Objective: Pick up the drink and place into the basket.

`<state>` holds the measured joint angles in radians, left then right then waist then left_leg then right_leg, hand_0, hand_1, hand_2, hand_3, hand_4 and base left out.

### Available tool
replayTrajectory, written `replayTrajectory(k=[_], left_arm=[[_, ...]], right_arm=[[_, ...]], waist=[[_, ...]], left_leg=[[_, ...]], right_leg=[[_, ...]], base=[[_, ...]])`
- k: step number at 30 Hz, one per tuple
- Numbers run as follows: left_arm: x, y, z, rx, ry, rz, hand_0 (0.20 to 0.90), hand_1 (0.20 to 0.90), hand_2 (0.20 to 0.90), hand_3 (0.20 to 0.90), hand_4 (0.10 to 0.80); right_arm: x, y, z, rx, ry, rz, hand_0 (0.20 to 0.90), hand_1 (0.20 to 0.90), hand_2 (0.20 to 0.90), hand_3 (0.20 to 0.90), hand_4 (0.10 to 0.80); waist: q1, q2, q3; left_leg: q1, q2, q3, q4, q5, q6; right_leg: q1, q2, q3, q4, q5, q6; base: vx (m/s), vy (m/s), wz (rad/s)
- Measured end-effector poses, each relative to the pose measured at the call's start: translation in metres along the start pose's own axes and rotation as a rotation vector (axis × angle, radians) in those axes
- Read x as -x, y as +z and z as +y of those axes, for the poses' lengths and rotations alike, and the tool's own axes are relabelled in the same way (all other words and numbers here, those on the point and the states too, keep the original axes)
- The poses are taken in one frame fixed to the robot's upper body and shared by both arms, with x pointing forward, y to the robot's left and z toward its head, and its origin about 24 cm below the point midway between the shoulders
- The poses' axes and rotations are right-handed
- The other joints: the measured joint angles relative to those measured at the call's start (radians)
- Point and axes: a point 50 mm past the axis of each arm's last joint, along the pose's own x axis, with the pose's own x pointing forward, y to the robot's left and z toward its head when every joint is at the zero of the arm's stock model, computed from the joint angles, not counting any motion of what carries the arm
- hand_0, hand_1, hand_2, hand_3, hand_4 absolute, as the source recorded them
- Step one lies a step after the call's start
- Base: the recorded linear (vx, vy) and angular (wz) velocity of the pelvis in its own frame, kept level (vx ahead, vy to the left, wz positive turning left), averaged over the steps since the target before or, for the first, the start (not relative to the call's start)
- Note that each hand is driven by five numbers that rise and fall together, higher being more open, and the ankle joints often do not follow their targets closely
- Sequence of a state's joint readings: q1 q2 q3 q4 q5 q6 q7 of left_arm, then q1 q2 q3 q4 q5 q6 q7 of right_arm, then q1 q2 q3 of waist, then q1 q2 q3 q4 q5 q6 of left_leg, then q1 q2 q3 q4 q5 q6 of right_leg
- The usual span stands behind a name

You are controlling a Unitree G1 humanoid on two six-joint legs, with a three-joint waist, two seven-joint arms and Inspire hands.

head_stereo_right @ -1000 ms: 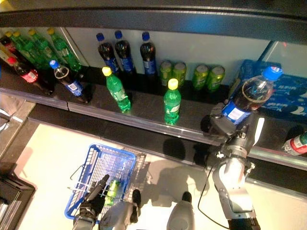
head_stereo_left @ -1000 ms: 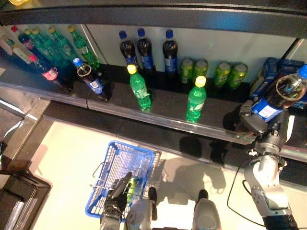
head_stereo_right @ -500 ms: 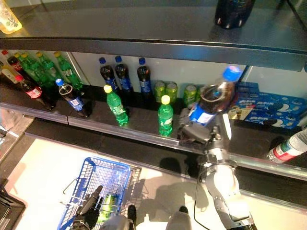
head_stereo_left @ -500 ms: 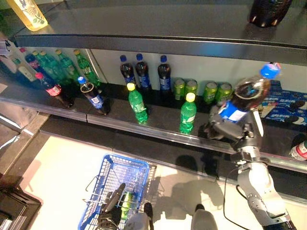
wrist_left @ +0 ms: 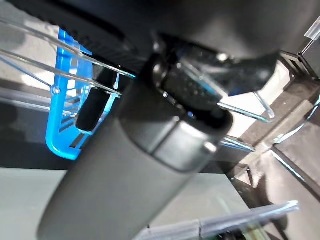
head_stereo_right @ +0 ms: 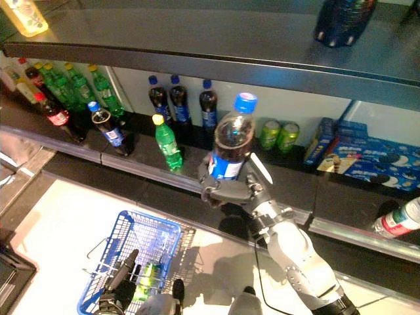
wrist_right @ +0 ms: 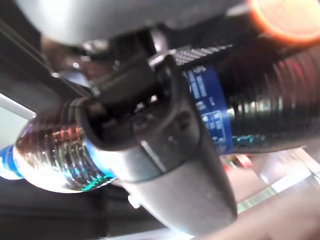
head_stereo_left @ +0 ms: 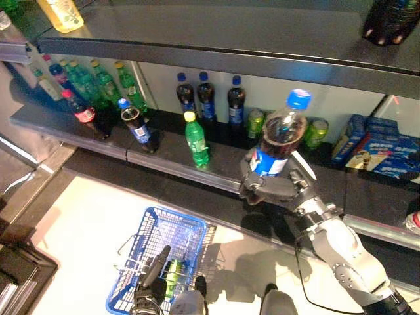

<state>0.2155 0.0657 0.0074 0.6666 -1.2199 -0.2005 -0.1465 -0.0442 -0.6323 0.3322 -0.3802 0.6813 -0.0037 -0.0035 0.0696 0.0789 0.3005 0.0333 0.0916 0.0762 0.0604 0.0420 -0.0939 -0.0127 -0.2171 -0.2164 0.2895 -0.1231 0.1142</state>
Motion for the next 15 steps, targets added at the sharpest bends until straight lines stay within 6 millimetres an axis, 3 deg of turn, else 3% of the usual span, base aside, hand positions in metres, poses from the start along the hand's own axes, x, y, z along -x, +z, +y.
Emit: replayTrajectory(k=[7,11,15], left_arm=[[0.001,0.008,-0.019,-0.022,-0.115,-0.02,0.3,0.3,0.3,0.2,0.1],[0.003,0.013,-0.023,-0.041,-0.16,-0.025,0.3,0.3,0.3,0.2,0.1],[0.006,0.012,-0.04,-0.073,-0.252,0.009,0.3,0.3,0.3,0.2,0.1]], right_arm=[[-0.01,-0.009,0.023,-0.019,0.093,0.038,0.3,0.3,0.3,0.2,0.1],[-0.019,-0.004,0.031,-0.031,0.096,0.004,0.3,0.3,0.3,0.2,0.1],[-0.027,0.0,0.035,-0.022,0.07,-0.008,0.3,0.3,0.3,0.2,0.1]], waist=[[0.077,0.001,0.0],[0.109,-0.003,0.003],[0.154,-0.005,0.009]], left_leg=[[-0.028,-0.01,-0.061,0.013,0.007,-0.003],[-0.052,-0.015,-0.079,0.022,0.012,-0.001],[-0.076,-0.03,-0.125,0.034,0.017,0.0]], right_leg=[[0.008,-0.014,-0.059,0.025,-0.023,0.004],[0.01,-0.021,-0.094,0.024,-0.031,0.002],[0.022,-0.023,-0.115,0.024,-0.041,0.006]], base=[[0.004,0.004,0.28],[-0.002,0.009,0.26],[0.001,0.004,0.32]])
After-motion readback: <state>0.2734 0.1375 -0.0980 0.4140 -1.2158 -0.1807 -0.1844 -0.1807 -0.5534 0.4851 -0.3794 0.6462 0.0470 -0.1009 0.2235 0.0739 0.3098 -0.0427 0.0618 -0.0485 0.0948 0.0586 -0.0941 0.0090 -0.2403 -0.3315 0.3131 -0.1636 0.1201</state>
